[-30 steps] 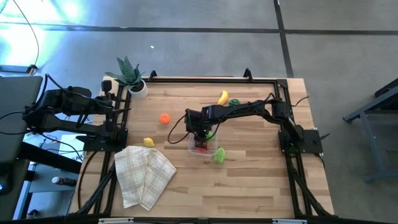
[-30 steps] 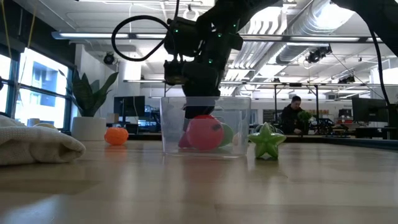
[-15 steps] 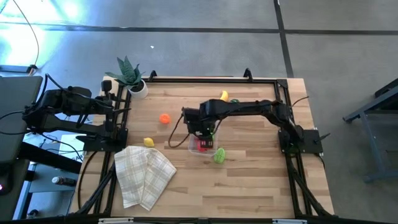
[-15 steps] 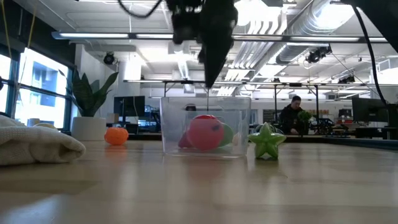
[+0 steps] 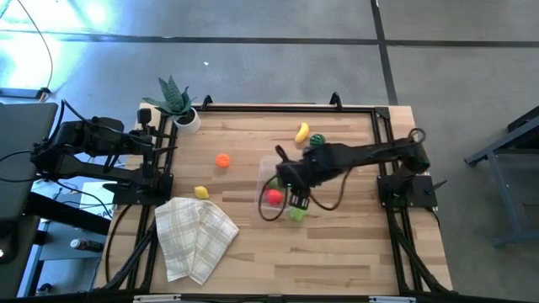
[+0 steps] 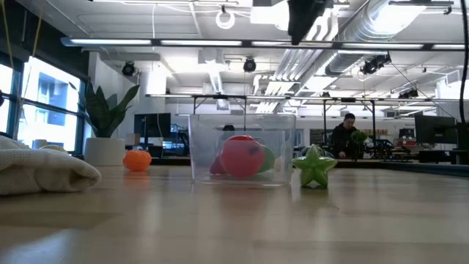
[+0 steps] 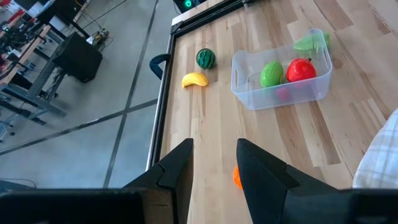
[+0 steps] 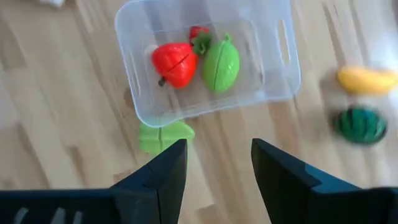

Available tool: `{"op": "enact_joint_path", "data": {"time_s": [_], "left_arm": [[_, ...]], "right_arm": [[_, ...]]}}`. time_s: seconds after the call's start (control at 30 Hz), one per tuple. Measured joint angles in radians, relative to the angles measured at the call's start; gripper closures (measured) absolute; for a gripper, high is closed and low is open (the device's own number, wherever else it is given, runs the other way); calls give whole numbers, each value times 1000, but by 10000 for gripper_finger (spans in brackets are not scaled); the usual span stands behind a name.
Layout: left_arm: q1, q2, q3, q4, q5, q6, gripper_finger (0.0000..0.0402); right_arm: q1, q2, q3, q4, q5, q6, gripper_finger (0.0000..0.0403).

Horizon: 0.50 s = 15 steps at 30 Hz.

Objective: Pick and placing Produce into tupperware
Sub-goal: Put the starfruit into the transparent bin

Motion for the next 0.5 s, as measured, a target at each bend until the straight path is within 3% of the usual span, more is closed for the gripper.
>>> {"op": "enact_joint_path", "data": {"time_s": [0.23, 0.4, 0.5], "left_arm": [[0, 0, 0, 0, 0, 0, 289], [0, 0, 0, 0, 0, 0, 289], [0, 0, 0, -1, 0, 0, 289]], "right_arm": [[80, -133, -233, 165, -51, 342, 231], [109, -164, -401, 217, -78, 635, 231], [113, -164, -504, 309, -120, 718, 231]]}}
